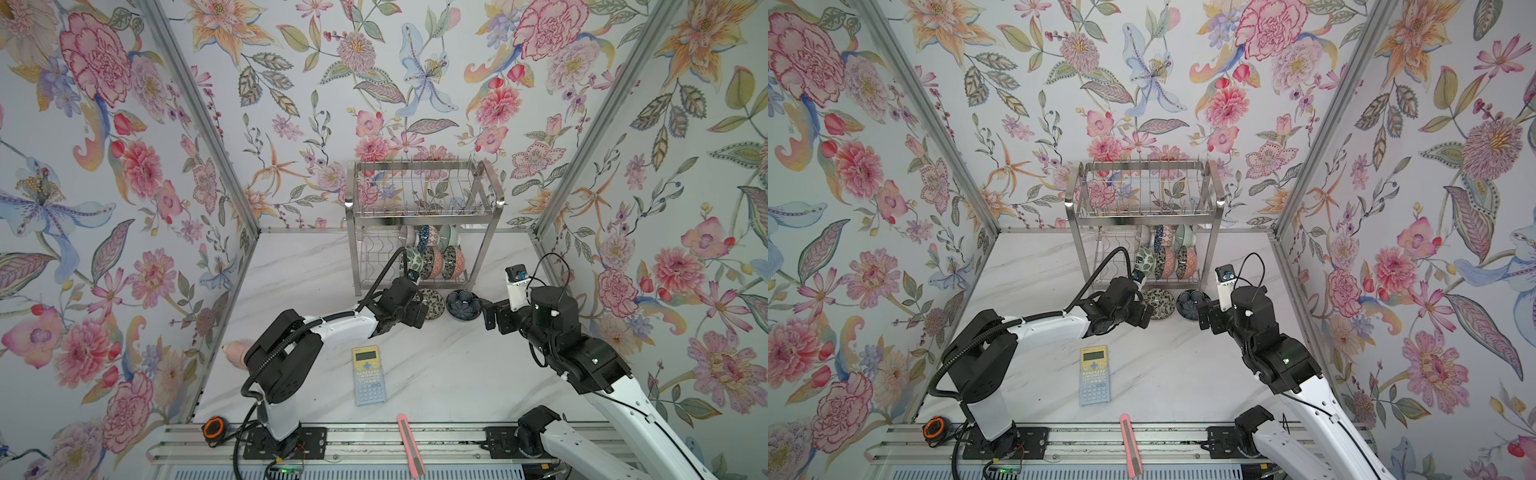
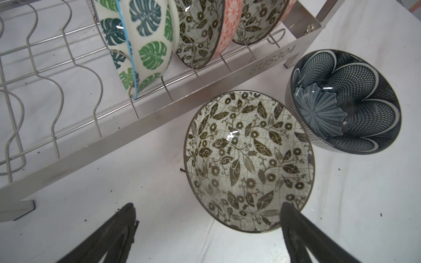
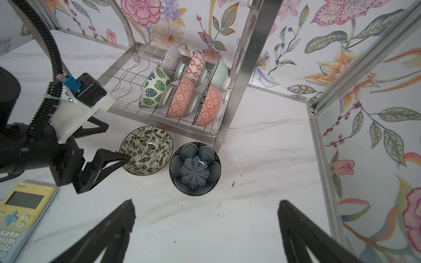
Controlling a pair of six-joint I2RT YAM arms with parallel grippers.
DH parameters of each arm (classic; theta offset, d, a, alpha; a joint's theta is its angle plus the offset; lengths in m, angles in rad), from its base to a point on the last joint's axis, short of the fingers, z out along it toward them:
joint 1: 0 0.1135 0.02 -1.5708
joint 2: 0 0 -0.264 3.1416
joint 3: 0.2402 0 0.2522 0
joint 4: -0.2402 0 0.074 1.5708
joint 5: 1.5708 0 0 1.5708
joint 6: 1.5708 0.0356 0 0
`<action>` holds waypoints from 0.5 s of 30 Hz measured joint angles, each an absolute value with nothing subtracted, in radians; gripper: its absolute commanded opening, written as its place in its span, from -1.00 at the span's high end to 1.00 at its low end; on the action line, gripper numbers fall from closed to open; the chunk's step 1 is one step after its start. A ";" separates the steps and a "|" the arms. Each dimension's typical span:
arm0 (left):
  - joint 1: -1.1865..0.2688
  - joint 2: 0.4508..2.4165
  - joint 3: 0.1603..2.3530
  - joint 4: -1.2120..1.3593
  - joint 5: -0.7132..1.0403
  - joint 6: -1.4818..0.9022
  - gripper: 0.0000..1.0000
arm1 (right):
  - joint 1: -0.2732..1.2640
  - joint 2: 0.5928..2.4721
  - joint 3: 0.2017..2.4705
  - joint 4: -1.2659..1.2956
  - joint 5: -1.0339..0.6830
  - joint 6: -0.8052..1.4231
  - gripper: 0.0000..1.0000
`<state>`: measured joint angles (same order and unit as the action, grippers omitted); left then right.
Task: Load the bowls into the dish rack
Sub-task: 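Move the left gripper onto the rim of the pink leaf-print bowl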
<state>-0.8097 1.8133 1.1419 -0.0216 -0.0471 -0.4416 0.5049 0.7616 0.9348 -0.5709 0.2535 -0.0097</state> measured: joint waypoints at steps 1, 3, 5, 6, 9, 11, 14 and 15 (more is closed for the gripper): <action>-0.804 1.820 1.145 -0.019 -0.038 -0.445 -0.99 | 0.505 0.756 0.928 -0.567 0.258 -0.010 -0.98; -0.784 1.834 1.150 -0.015 -0.025 -0.454 -0.99 | 0.505 0.746 0.917 -0.561 0.271 -0.010 -0.98; -0.761 1.850 1.163 -0.015 -0.017 -0.460 -0.99 | 0.505 0.743 0.914 -0.559 0.278 -0.010 -0.98; -0.751 1.861 1.174 -0.014 -0.010 -0.461 -0.99 | 0.505 0.743 0.914 -0.555 0.281 -0.010 -0.98; -0.730 1.895 1.209 -0.013 -0.001 -0.461 -0.96 | 0.505 0.743 0.914 -0.553 0.286 -0.010 -0.98; -0.720 1.913 1.226 -0.013 0.004 -0.461 -0.92 | 0.505 0.743 0.914 -0.552 0.289 -0.010 -0.98; -0.713 1.940 1.253 -0.014 0.022 -0.461 -0.85 | 0.505 0.743 0.914 -0.552 0.295 -0.010 -0.98; -0.713 1.950 1.264 -0.014 0.025 -0.461 -0.82 | 0.505 0.743 0.914 -0.551 0.296 -0.010 -0.99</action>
<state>-0.7132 1.9499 1.2636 -0.0139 0.0246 -0.4614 0.5053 0.7429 0.9142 -0.5514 0.2958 -0.0101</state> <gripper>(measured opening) 0.930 0.992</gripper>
